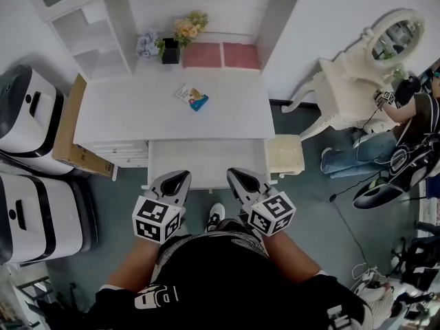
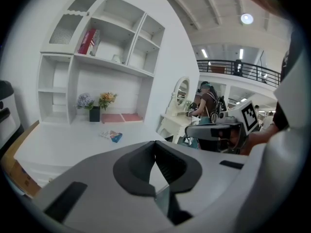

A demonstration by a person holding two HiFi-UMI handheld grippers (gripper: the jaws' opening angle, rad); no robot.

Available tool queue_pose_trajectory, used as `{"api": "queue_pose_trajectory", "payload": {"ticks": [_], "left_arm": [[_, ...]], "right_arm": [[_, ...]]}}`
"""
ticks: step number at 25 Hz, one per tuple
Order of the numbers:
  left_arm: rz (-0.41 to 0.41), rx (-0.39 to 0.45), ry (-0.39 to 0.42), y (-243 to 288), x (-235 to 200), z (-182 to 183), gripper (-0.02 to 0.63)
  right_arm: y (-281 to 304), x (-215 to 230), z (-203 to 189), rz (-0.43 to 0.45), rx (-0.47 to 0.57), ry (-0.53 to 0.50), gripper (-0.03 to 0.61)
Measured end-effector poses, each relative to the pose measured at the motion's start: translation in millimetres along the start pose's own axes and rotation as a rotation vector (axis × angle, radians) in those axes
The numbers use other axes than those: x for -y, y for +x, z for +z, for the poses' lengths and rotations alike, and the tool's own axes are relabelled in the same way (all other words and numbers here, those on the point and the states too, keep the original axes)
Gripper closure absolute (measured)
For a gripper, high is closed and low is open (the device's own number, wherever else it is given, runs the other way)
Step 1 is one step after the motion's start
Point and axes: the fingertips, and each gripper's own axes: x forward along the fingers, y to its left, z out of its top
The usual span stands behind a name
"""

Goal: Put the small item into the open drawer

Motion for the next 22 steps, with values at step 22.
{"api": "queue_pose_trajectory", "payload": {"ticks": [22], "left_arm": [[0.038,-0.036,0.000,66.2,-45.6,33.2,0.600]], "right_arm": [[65.7,63.2,19.8,0.054,-0.049,-0.020,0.569]]}}
